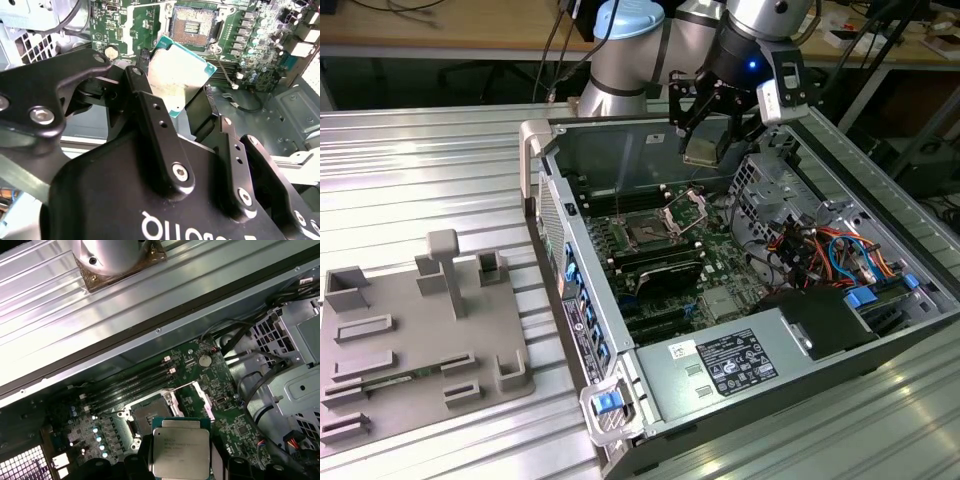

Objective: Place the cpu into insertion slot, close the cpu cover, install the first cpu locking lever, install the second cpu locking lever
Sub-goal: 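Place the cpu into insertion slot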

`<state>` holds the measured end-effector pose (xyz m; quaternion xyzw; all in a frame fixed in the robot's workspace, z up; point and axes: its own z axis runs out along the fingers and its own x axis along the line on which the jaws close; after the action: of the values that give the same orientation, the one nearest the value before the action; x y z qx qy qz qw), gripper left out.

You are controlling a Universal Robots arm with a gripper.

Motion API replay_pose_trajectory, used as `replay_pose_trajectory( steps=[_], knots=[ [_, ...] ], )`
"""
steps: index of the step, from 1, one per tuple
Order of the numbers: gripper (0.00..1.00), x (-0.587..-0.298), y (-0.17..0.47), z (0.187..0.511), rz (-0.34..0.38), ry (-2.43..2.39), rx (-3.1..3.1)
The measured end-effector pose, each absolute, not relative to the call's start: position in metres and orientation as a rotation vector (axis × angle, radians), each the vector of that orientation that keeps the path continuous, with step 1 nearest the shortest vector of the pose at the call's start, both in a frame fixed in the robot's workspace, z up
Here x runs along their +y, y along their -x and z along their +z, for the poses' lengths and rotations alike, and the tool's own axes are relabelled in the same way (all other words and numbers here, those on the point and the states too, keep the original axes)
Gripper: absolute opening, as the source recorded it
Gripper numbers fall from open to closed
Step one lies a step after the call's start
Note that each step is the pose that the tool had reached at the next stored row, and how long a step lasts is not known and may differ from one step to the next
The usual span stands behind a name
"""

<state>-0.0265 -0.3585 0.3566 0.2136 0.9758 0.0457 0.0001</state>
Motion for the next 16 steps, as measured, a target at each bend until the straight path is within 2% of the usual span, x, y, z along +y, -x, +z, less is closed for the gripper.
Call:
replay_pose_trajectory(
  steps=[16],
  knots=[
    [0.55, -0.3585, 0.0289, 0.3553, 0.143, -0.846, 3.017]
  ],
)
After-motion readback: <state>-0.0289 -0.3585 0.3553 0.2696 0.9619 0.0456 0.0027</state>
